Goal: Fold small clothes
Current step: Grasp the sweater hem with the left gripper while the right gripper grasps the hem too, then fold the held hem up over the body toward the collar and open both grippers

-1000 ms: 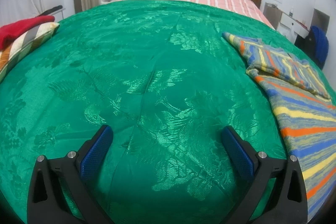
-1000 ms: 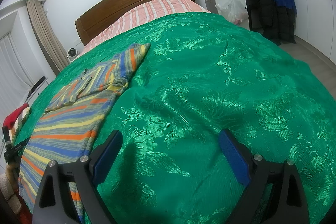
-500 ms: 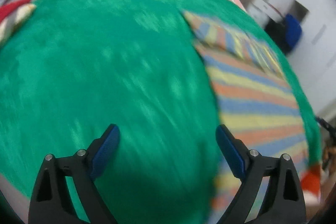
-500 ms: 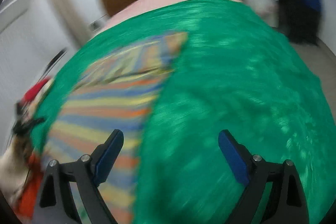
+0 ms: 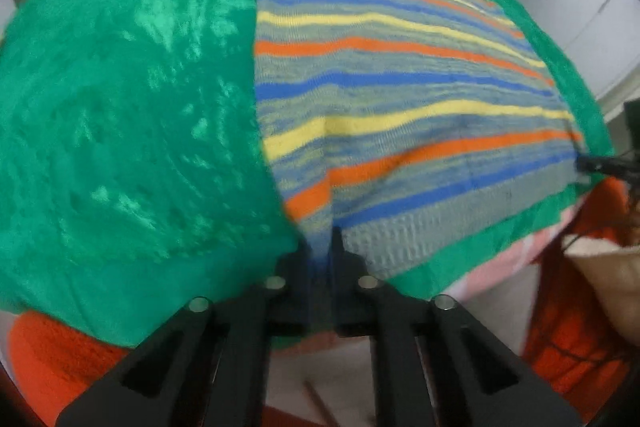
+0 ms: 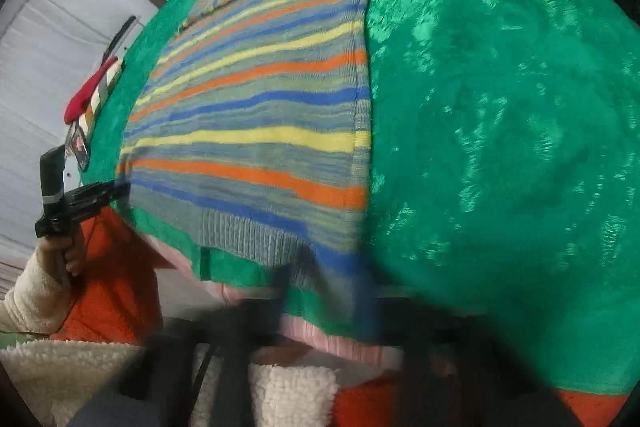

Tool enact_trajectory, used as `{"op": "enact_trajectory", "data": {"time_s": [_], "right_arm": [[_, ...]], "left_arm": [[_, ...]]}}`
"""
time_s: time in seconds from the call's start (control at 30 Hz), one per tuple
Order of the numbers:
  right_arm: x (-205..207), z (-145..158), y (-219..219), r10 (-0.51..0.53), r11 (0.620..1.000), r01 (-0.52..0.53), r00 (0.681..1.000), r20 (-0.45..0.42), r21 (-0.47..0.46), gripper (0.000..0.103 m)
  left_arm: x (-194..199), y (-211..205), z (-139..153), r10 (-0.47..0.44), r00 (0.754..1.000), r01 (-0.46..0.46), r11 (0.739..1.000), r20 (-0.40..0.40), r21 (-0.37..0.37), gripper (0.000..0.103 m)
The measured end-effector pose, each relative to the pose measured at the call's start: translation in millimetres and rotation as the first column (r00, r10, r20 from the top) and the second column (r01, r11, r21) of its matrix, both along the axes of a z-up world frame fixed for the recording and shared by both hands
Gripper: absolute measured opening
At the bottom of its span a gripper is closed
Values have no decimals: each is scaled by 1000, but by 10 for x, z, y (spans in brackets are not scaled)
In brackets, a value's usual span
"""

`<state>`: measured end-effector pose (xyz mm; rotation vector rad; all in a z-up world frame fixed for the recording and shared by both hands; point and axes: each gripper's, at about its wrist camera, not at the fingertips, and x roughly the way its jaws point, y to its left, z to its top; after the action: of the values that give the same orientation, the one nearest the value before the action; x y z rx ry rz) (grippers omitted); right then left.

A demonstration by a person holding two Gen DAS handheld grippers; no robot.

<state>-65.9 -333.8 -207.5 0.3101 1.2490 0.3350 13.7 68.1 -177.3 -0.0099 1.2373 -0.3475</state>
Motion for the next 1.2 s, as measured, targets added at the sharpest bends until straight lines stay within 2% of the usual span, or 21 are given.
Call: {"op": "enact_trajectory", "data": {"time_s": [0.13, 0.23, 0.33, 0.4, 0.53, 0.7, 0.77, 0.8, 0.83, 0.87, 0.9, 0.97, 1.03, 1.13, 1.2], "right_arm": [[-32, 206, -53, -8, 998, 8, 1000, -9, 69, 5], [18, 409, -164, -48, 988, 44, 998, 26, 148, 5], [223, 578, -249, -75, 973, 55, 994, 83, 226, 5], [451, 671, -293, -96, 968, 64, 987, 125, 243, 5], [1076, 817, -274, -142, 966, 92, 970, 198, 242, 5], [2187, 914, -421, -224, 965, 178, 943, 248, 193, 5], [2642, 921, -475, -252, 961, 207, 928, 273, 183, 5], [2901, 888, -504, -269, 955, 219, 922, 279, 200, 7], [3106, 832, -541, -290, 948, 236, 916, 277, 213, 10], [3301, 742, -598, -328, 939, 281, 907, 265, 200, 25], [3397, 665, -652, -378, 924, 345, 890, 254, 167, 42], [3373, 580, -732, -439, 898, 408, 862, 255, 164, 43], [3177, 599, -746, -432, 900, 387, 853, 294, 200, 43], [2843, 630, -680, -339, 936, 286, 889, 308, 205, 43], [2583, 612, -566, -244, 965, 200, 923, 296, 172, 43]], "left_arm": [[-17, 222, 173, 38, 999, -43, 988, -36, -147, 4], [144, 394, 370, 70, 996, -81, 951, -48, -297, 4], [513, 538, 519, 128, 991, -137, 908, -50, -397, 4], [786, 554, 579, 157, 987, -159, 892, -40, -423, 4], [1557, 583, 724, 218, 976, -193, 885, 10, -425, 4], [2732, 486, 823, 298, 954, -260, 878, 34, -401, 5], [3169, 382, 800, 342, 937, -288, 866, 65, -408, 11], [3366, 322, 729, 359, 931, -308, 870, 67, -386, 32], [3522, 319, 638, 392, 919, -357, 875, 47, -326, 57], [3577, 389, 556, 444, 896, -421, 866, 28, -270, 61], [3569, 424, 503, 472, 881, -450, 853, 25, -266, 59], [3429, 540, 430, 464, 885, -430, 835, 22, -343, 59], [3206, 638, 411, 443, 895, -403, 851, 48, -337, 61], [2797, 653, 408, 377, 922, -326, 880, 90, -346, 66], [2535, 600, 362, 326, 941, -275, 897, 97, -346, 68]]}}
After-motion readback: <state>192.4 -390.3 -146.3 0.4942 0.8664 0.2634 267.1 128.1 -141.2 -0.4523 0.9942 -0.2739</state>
